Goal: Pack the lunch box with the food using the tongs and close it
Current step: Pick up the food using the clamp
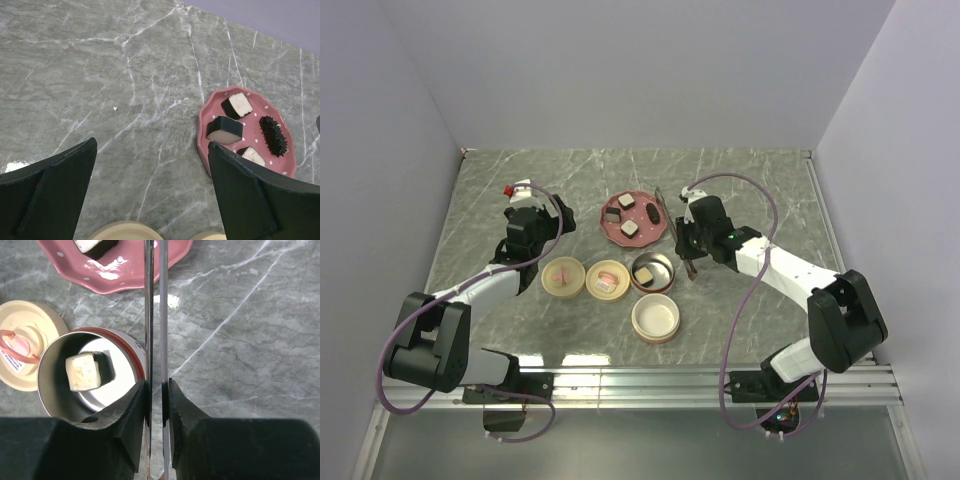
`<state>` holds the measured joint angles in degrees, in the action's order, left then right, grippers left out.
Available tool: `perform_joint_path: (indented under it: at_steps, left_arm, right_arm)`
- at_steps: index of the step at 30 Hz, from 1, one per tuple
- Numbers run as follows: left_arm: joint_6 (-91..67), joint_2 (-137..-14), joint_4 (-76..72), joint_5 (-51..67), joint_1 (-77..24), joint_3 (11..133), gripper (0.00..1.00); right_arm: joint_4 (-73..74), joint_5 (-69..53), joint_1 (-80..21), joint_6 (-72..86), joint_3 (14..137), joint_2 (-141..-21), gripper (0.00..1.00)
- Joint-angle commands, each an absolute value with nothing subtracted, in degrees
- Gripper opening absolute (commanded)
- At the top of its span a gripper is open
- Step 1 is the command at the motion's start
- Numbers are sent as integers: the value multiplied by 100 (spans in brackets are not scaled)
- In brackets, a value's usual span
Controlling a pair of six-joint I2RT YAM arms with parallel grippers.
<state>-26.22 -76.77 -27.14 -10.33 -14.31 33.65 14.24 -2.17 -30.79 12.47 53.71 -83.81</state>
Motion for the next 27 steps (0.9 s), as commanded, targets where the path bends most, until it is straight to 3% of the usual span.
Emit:
perform_joint_path:
  at_steps: [1, 12, 27]
  left_arm:
    - [-2645, -7629, -2971, -975, -1406, 3366, 99]
    - [-2646, -7620, -2971, -976, -1406, 3349, 99]
    - [-2663, -7576, -2971, -976, -1389, 3340, 99]
  right_arm:
    - [1389, -105, -3129, 1178, 5695, -8367, 29]
    - [1459, -105, -3129, 1169, 5748, -8420, 36]
    - [1564, -62, -3155, 1125, 5915, -8402, 38]
